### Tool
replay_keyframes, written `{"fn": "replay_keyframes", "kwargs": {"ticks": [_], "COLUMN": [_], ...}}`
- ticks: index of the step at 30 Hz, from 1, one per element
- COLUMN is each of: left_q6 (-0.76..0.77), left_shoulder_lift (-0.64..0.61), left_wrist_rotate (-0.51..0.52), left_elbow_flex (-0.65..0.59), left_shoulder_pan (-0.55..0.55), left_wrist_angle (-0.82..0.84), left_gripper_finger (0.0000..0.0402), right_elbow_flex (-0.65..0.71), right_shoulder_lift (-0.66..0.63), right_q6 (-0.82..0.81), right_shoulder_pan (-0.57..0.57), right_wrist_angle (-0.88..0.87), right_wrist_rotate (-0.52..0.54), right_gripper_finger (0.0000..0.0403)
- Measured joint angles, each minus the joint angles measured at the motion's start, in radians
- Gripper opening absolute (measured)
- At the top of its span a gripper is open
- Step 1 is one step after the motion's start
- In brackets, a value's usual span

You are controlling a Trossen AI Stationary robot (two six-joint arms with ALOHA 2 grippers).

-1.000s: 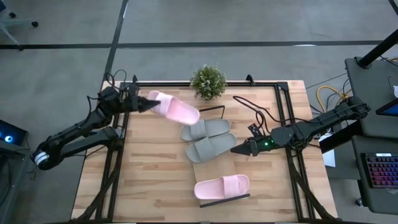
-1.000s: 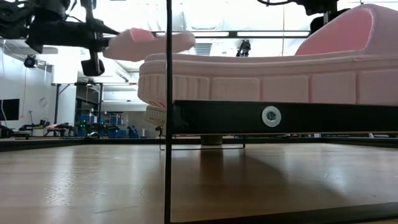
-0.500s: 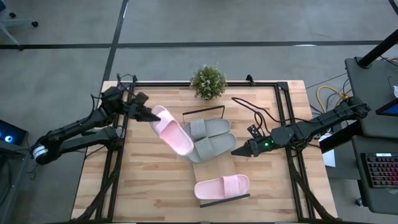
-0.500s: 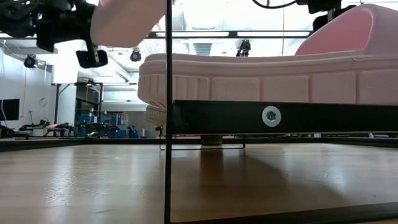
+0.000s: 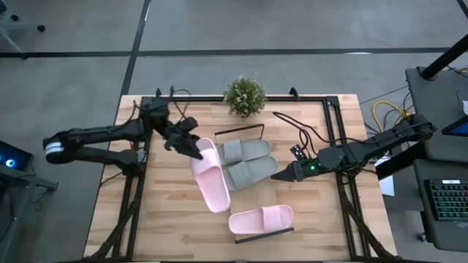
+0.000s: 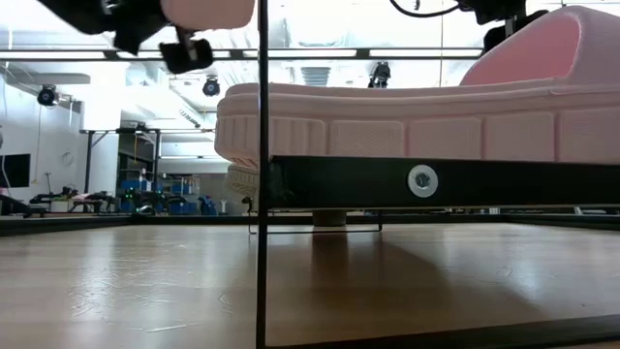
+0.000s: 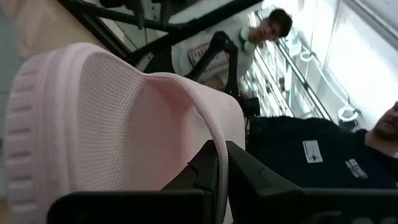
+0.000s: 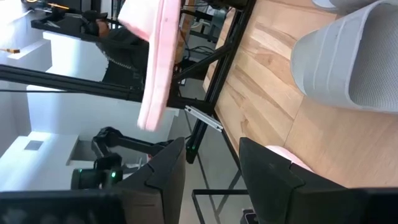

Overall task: Pick and place slides into the shelf
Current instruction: Put the pink slide on the shelf

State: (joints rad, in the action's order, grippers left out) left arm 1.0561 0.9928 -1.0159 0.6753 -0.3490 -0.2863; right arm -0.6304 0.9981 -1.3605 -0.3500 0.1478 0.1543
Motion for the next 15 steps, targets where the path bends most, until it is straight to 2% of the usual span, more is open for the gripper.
{"fn": "replay_keyframes", "kwargs": {"ticks": [11,15], "left_q6": [-0.073,-0.07], "left_shoulder_lift": [0.275,0.359], "left_wrist_rotate": [-0.005,-0.005], "left_elbow_flex": [0.172,0.223], "left_shoulder_pan": [0.152,0.195], "left_wrist_angle": [0.003,-0.055], "left_gripper_finger": [0.0,0.0], "right_elbow_flex": [0.0,0.0], "right_shoulder_lift": [0.022,0.027], "right_q6": [0.01,0.011], "right_shoulder_pan": [0.006,0.009], "right_wrist_angle": [0.016,0.029], "right_wrist_rotate": [0.003,0.004], "right_gripper_finger": [0.0175,0.0183]}}
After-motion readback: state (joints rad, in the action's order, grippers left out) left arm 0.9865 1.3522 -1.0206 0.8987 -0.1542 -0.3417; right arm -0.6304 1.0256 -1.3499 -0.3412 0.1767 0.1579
